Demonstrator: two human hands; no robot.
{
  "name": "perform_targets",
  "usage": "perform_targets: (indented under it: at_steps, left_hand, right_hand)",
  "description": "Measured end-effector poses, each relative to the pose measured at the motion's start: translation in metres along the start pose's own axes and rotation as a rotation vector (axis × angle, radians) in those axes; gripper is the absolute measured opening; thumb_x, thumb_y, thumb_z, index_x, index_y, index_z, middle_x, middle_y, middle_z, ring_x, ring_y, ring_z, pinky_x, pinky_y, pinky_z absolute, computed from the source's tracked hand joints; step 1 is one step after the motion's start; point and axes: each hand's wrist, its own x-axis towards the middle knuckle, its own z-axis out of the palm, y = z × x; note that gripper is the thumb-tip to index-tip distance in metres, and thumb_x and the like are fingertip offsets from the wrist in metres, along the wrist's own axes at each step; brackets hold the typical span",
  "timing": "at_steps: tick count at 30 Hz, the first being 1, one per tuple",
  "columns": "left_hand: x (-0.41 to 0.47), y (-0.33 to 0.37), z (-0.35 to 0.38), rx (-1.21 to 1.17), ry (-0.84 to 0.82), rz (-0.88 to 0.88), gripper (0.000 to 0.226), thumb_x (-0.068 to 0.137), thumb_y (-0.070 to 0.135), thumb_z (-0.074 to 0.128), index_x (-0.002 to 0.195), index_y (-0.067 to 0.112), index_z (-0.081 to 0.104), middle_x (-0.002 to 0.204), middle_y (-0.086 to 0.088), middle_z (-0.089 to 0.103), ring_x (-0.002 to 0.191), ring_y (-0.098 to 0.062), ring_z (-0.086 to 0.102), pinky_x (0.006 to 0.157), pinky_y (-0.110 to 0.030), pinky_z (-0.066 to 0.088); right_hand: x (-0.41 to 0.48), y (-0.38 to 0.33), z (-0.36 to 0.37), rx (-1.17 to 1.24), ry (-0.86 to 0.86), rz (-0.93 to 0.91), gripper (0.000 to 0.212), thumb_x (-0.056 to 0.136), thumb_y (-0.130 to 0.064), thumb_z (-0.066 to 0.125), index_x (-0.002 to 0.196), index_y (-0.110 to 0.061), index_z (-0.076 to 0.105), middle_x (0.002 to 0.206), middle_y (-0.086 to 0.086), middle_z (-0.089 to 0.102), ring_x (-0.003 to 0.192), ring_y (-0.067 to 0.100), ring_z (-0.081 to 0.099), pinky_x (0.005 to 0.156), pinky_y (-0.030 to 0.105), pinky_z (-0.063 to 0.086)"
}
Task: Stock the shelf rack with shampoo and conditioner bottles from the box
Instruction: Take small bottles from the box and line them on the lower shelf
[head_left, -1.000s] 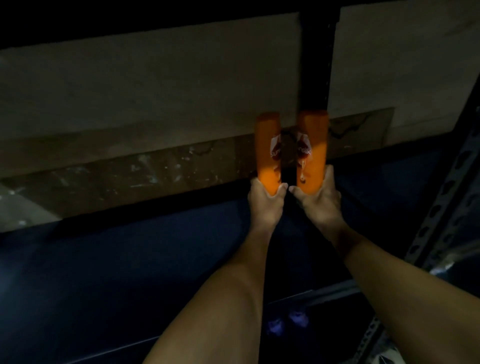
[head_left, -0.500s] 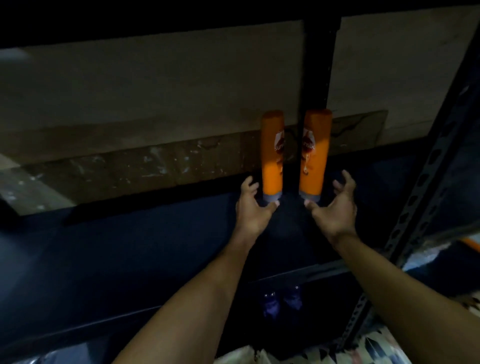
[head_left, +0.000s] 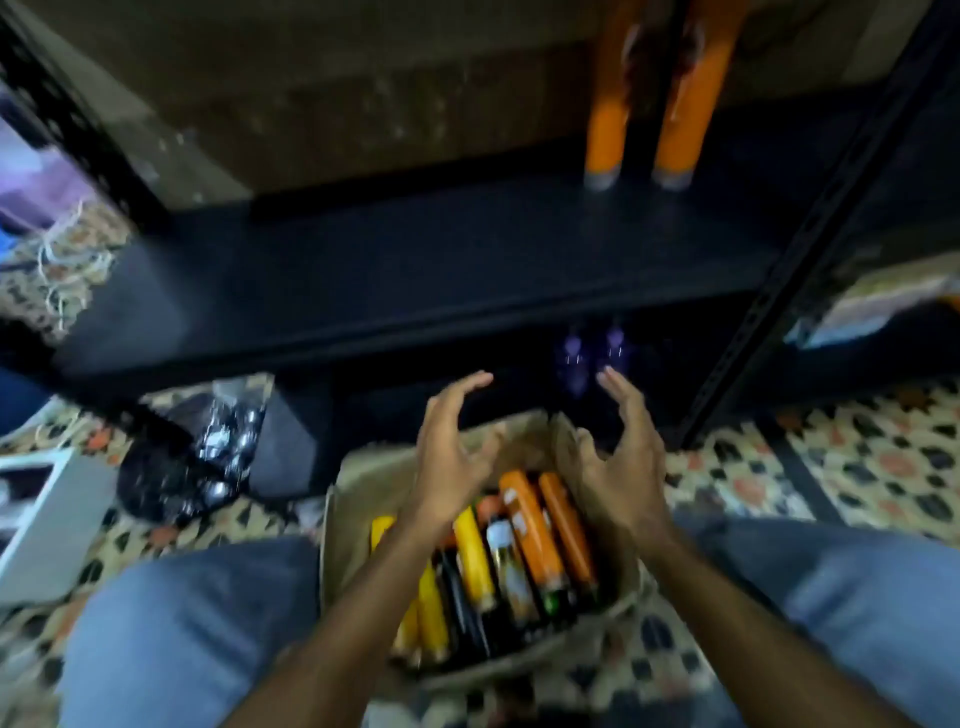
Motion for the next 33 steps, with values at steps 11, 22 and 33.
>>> perform_targets:
  at_steps: [11, 22, 33]
  left_hand:
    - [-0.146, -0.137, 0.012, 0.027, -0.034, -0.601, 0.049, 0.081, 0.006, 0.081, 0.119, 0.030, 0.061, 0.122, 0.004, 0.065, 0.119, -0.022, 0.061, 0.103, -0.039, 0.049]
    - [-0.161, -0.197, 0.054, 0.111, -0.216, -0.906, 0.056, 0.081, 0.014, 0.082, 0.131, 0.020, 0.058, 0.133, 0.001, 0.061, 0.123, -0.019, 0.057, 0.103, -0.038, 0.049]
    - [-0.152, -0.218, 0.088, 0.164, -0.193, -1.118, 0.096, 0.080, 0.031, 0.086, 0.155, 0.010, 0.030, 0.149, -0.013, 0.050, 0.135, -0.031, 0.050, 0.109, -0.044, 0.044]
  right_hand:
    - [-0.103, 0.064, 0.022, -0.203, -0.400, 0.299, 0.075, 0.087, -0.036, 0.068, 0.152, -0.033, 0.030, 0.152, 0.007, 0.044, 0.138, 0.030, 0.043, 0.115, 0.046, 0.034]
    - [-0.090, 0.104, 0.078, -0.363, -0.603, 0.540, 0.084, 0.088, -0.024, 0.073, 0.156, -0.027, 0.024, 0.152, 0.007, 0.042, 0.139, 0.031, 0.042, 0.115, 0.052, 0.035]
    - [-0.089, 0.150, 0.130, -0.329, -0.744, 0.754, 0.096, 0.083, -0.024, 0.077, 0.157, -0.029, 0.016, 0.154, 0.009, 0.036, 0.137, 0.037, 0.042, 0.109, 0.048, 0.037]
